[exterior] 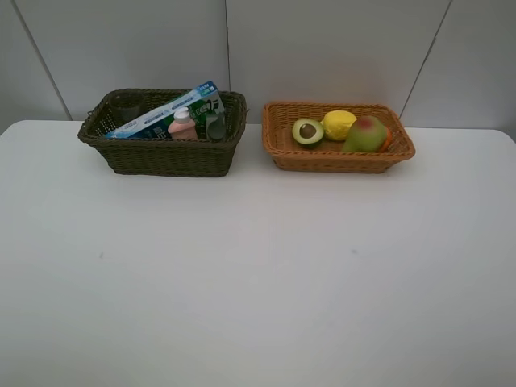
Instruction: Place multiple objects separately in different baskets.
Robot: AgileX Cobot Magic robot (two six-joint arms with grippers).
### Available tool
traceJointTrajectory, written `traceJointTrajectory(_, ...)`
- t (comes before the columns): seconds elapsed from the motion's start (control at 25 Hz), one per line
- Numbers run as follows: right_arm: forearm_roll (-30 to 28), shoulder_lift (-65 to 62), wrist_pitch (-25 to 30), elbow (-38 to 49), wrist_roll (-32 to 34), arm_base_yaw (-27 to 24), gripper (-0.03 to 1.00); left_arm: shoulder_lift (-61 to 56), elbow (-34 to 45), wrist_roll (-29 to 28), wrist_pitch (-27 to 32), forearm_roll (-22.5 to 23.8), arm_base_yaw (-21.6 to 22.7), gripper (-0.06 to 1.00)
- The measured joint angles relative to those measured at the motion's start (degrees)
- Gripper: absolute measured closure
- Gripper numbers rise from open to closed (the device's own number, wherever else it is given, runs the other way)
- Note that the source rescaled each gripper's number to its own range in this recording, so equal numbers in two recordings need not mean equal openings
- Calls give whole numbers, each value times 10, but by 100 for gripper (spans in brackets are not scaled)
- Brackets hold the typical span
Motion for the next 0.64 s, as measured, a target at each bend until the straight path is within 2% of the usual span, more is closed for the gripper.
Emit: traceJointTrajectory(0.64, 0, 0, 0, 0, 0, 0, -3, 0, 0, 0, 0, 0, 0, -6)
